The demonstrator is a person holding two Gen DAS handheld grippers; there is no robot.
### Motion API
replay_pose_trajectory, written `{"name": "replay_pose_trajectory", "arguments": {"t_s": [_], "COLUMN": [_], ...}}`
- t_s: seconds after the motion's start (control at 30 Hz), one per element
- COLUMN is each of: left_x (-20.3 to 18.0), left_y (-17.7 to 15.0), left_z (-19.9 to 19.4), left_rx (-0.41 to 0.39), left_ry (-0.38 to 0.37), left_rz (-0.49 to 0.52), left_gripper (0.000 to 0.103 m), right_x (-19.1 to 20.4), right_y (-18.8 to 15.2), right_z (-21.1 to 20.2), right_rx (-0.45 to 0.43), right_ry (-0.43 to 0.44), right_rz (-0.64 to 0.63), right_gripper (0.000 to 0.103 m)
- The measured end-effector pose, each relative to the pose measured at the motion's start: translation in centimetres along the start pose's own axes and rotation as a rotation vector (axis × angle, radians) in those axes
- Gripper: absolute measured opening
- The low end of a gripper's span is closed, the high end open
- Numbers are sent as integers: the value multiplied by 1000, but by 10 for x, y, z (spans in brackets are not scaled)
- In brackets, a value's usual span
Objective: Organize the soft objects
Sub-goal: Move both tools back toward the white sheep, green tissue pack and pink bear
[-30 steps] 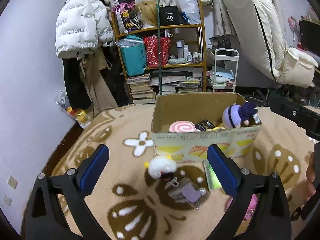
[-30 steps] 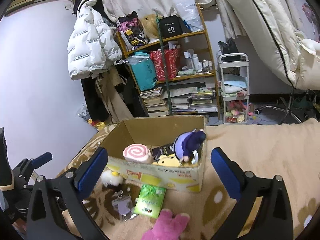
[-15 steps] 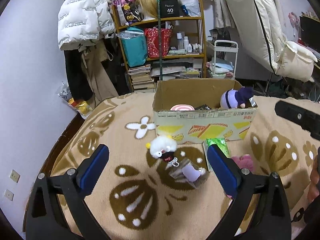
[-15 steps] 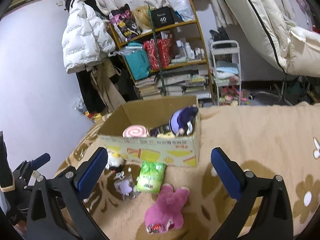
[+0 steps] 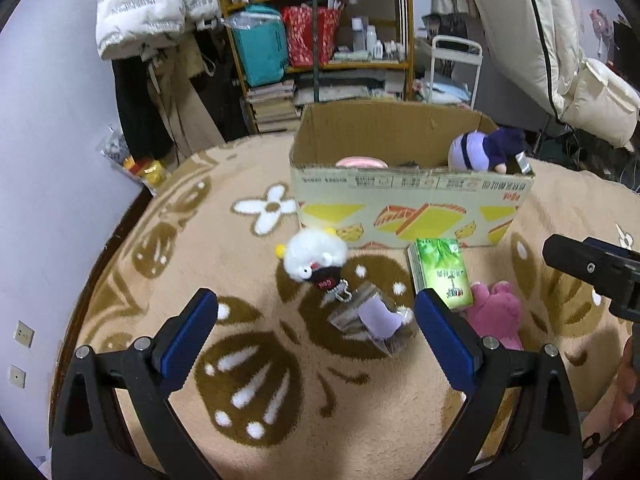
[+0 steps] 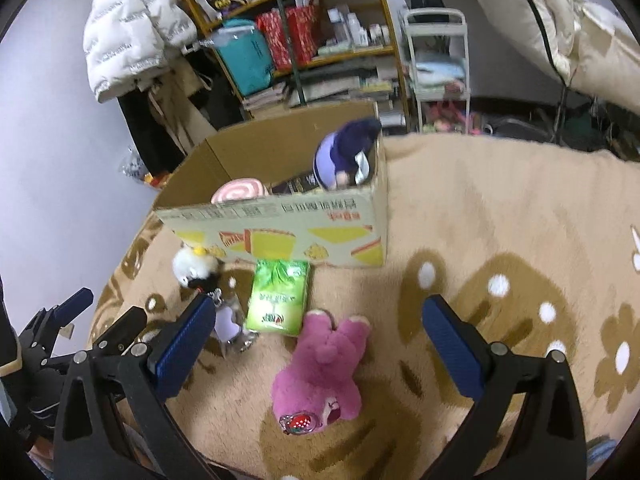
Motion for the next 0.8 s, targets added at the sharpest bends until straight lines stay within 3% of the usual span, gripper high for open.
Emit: {"name": "replay_pose_trajectory", "arguments": {"t_s": [0.33, 0.8], "left_x": [-13, -24], "left_y": [-11, -15], "left_z": [39, 69], "left_rx": [155, 239], "left_ry": [-12, -14], "left_rz": [27, 66], "left_gripper": [98, 98], "right_x": [0, -10], "right_y": [-7, -16], "right_z": [29, 55], "right_rx": [111, 206], "right_ry": [32, 74], "right_rz": [25, 106], "right_gripper": [103, 103]}}
Point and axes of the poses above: each gripper's, at about its wrist camera, not at the fingertips, and z roughly the way its jaws point, x to its left, y to its top, the point moved 2 cm from there along z, roughly the way its jaws point, and after that the axes turned 13 degrees about -z, right-handed, at the moved point
